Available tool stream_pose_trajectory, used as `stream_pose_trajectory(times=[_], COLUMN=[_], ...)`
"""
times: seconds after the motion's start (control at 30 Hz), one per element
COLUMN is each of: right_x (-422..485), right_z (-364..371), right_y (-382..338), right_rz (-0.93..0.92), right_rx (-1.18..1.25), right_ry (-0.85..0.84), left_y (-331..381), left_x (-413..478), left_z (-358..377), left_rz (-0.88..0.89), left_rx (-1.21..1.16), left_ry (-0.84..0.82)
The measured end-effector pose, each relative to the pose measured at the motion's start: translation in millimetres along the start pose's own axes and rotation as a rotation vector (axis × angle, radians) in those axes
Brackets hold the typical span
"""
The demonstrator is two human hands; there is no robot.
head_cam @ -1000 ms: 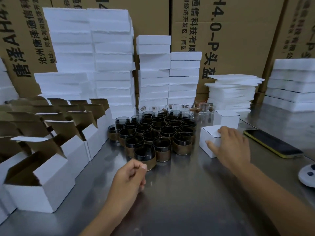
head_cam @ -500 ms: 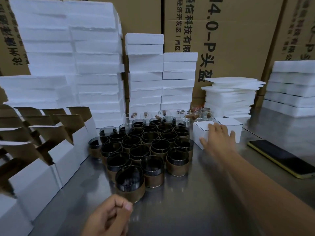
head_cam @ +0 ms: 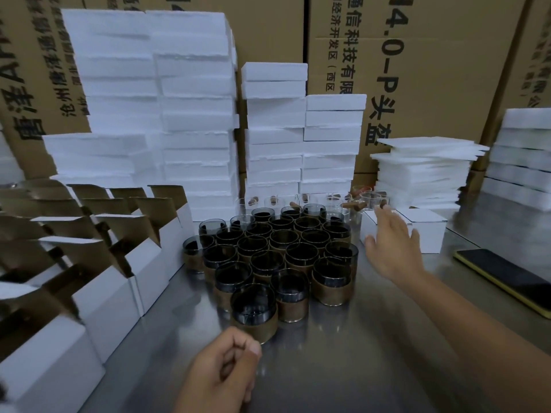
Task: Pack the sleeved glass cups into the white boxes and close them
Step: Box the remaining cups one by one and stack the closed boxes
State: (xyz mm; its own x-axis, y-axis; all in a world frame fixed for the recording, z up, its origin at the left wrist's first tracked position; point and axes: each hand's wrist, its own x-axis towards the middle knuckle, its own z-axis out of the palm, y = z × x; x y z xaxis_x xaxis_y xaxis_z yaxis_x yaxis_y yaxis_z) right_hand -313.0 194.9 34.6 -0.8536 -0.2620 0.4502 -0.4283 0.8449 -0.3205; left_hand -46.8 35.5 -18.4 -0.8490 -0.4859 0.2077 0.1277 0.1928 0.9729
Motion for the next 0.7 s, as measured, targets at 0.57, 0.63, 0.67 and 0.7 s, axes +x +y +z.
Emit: stream_pose_trajectory(times=[0.57, 0.63, 0.67, 0.7], right_x=[-194.3, -192.6, -192.4, -192.2], right_z=[-12.1, -13.5, -14.2, -14.7], right_y=[-71.6, -67.8, -66.2, -65.0], right_rz=[-0.215, -0.2, -0.182, -0.161], right_rx=[0.694, 0.69, 0.708, 0.727], right_ry=[-0.052, -0.022, -0.008, 0.004], left_y=[7.7, 8.3, 8.6, 9.0], left_x=[-18.2, -22.2, -23.9, -25.8], left_z=[-4.0, -6.8, -7.6, -8.0], left_rz=[0.133, 0.168, 0.183, 0.196], left_rx=[0.145, 0.172, 0.185, 0.196], left_ry=[0.098, 0.114, 0.12, 0.13])
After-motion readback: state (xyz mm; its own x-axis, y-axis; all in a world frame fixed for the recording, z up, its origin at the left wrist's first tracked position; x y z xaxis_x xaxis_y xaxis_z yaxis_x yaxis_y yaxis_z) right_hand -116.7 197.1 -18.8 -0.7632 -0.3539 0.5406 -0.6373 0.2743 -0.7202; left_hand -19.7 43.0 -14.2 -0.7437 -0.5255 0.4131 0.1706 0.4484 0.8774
